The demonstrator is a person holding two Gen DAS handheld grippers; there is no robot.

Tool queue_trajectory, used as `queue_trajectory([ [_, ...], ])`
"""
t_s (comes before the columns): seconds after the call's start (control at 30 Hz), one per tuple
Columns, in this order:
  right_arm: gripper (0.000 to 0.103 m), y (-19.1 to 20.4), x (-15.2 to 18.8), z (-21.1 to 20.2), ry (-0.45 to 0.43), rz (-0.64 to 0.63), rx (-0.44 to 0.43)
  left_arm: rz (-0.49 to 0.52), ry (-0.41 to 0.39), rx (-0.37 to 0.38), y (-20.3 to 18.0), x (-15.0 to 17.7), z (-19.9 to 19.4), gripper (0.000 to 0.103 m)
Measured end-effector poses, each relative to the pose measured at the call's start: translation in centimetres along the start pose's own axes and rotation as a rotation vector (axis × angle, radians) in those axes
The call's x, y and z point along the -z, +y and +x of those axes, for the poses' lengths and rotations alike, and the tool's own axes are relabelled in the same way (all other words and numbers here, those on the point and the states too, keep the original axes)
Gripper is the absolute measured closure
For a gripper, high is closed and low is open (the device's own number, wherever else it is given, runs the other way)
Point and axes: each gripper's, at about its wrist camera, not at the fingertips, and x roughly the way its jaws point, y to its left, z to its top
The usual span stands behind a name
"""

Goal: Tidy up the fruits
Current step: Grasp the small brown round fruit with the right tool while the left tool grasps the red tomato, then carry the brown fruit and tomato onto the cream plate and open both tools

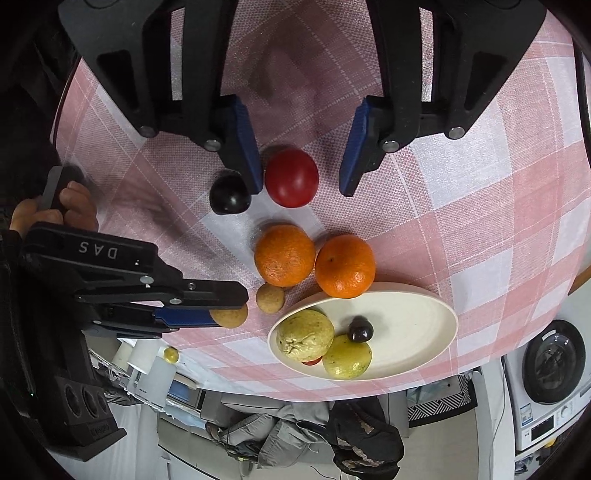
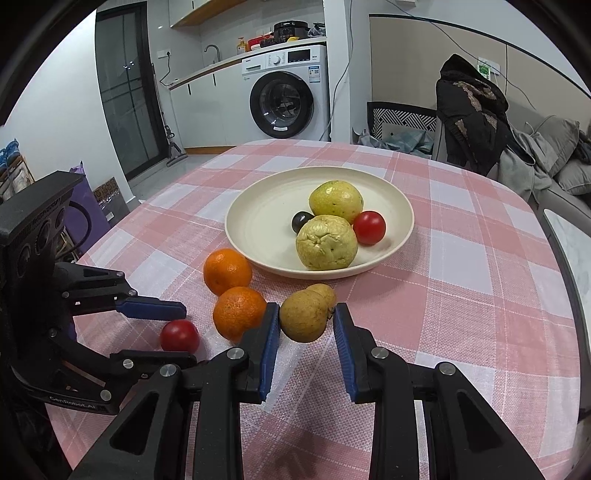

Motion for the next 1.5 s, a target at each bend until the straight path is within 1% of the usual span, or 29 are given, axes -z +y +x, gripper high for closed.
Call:
queue_trajectory([
  [0.13, 0.073, 0.0, 0.0, -0.1, -0.003, -0.004, -0.001, 0.002, 0.000, 0.010, 0.0, 0.0, 0.0, 0.072],
  [0.2, 0.073, 0.1, 0.0, -0.1, -0.005, -0.003, -0.002, 0.001, 0.001, 0.020, 0.0, 0.0, 0.0, 0.079],
  [0.37, 0.073, 0.0, 0.0, -0.3, -0.012, 0.004, -0.006, 0.005, -0.001, 0.028, -0.2, 0.1, -0.1, 0.079],
  [0.5, 0.073, -0.1, 0.0, -0.5, -0.021, 0.009, -0.006, -0.008, -0.019, 0.032, 0.0, -0.1, -0.5, 0.079],
  [0.67, 0.073, -0.3, -0.2, -0.9, -0.048, 0.020, -0.006, -0.027, -0.075, 0.020, 0.5, -0.7, -1.7, 0.079],
  [0.77, 0.073, -0.4, -0.5, -1.4, -0.080, 0.030, -0.008, -0.048, -0.117, 0.015, 1.1, -1.2, -2.7, 0.079],
  [0.93, 0.073, -0.7, -1.3, -2.2, -0.140, 0.062, -0.001, -0.080, -0.190, -0.027, 2.0, -2.5, -4.2, 0.079],
  [1.07, 0.073, -0.9, -2.2, -2.8, -0.181, 0.087, 0.004, -0.087, -0.230, -0.067, 2.5, -3.5, -4.9, 0.079],
  [1.17, 0.073, -1.0, -2.9, -3.1, -0.203, 0.093, 0.007, -0.097, -0.249, -0.080, 2.9, -4.2, -5.1, 0.079],
  [1.5, 0.073, -1.5, -5.2, -3.1, -0.231, 0.109, -0.002, -0.081, -0.305, -0.133, 3.1, -6.7, -5.4, 0.079],
])
